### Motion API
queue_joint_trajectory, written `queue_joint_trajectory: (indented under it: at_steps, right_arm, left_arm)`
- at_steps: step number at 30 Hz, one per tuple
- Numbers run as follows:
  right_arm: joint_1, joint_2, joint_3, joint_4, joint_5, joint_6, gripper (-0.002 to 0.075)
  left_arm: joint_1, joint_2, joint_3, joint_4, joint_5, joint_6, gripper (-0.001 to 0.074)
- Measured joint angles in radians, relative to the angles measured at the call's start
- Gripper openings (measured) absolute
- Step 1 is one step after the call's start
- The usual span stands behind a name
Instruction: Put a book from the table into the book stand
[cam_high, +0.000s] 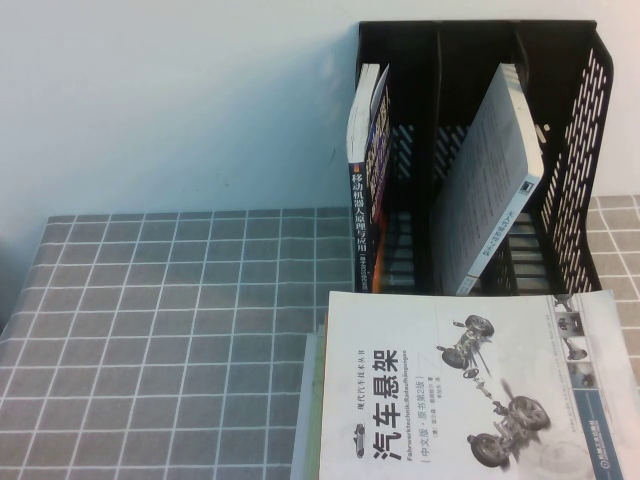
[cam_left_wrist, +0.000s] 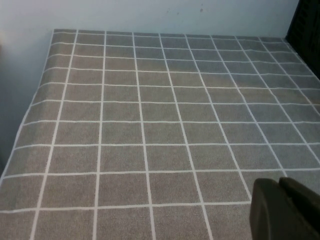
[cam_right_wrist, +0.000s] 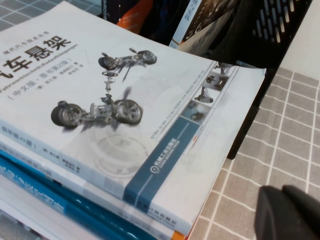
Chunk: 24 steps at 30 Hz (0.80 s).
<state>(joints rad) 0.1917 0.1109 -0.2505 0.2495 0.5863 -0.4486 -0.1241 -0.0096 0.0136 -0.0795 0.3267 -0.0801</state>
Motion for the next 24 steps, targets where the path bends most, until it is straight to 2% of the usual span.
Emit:
queue_joint_trajectory:
  at_steps: [9,24]
  right_arm:
    - [0.000,0.000,0.000,0.000,0.000,0.000,-0.0003]
    - [0.000,0.000,0.000,0.000,0.000,0.000,-0.0003]
  left_arm:
    - [0.000,0.000,0.000,0.042,0.000,-0.074,-0.0003]
    - [-0.002,0.000,0.000,0.050,0.000,-0.090,-0.0003]
